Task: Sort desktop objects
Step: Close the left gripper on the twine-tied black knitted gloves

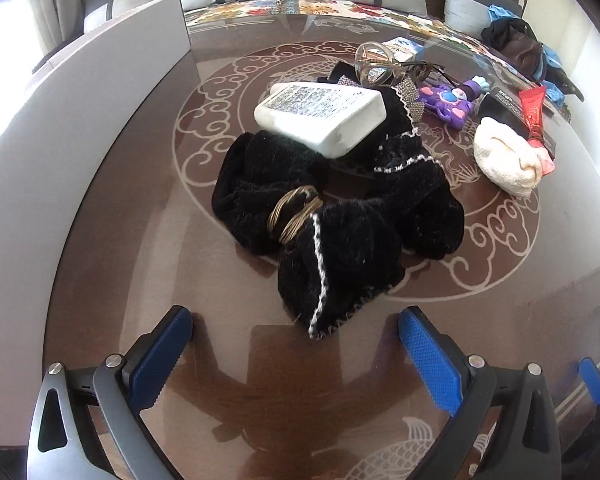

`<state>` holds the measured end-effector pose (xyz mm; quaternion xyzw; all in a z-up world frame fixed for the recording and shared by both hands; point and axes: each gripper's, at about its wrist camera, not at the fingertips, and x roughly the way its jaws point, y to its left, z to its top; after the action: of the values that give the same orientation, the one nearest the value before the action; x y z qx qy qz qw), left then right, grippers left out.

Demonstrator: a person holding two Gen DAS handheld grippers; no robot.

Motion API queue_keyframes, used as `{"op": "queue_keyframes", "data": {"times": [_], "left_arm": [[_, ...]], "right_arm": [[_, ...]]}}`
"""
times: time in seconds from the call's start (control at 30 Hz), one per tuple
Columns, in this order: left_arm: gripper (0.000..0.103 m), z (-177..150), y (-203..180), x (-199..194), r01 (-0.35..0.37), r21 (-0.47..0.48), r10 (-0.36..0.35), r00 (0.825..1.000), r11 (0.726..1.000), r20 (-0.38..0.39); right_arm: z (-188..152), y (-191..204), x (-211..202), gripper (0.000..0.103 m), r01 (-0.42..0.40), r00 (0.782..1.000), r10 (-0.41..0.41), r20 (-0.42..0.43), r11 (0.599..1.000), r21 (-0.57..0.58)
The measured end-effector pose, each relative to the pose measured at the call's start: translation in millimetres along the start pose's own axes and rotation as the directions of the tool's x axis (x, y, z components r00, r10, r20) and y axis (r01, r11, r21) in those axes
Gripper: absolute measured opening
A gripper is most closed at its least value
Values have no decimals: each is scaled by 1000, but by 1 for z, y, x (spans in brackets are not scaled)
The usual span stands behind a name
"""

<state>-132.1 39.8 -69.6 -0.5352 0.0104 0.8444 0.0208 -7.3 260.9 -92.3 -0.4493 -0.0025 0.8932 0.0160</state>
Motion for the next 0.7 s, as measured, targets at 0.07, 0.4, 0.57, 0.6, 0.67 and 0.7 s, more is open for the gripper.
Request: {"op": "queue_keyframes", "data": {"times": [0.07, 0.4, 0.57, 0.6, 0.67, 0.7], "left_arm": [[103, 11, 2, 6, -12, -24, 12, 1000, 1000, 3], [72, 23, 29, 5, 30, 86, -38, 995, 996, 92], [51, -2, 42, -13, 60, 158, -73, 994, 986, 78], [51, -9, 45, -17, 65, 163, -77, 995, 985, 69], [51, -22, 50, -24, 71, 172, -82, 995, 983, 61], [51, -28, 53, -28, 72, 174, -84, 994, 982, 64]], "right_arm": [[0, 0, 0, 103, -1, 1000, 1, 0, 1000, -1], [0, 0, 0, 103, -4, 1000, 4, 4, 1000, -4], [0, 1, 0, 103, -4, 1000, 5, 11, 1000, -6], [-1, 1, 0, 103, -5, 1000, 5, 12, 1000, -6], [-1, 1, 0, 103, -5, 1000, 5, 14, 1000, -6], [-1, 1, 0, 103, -5, 1000, 5, 15, 1000, -5]]}}
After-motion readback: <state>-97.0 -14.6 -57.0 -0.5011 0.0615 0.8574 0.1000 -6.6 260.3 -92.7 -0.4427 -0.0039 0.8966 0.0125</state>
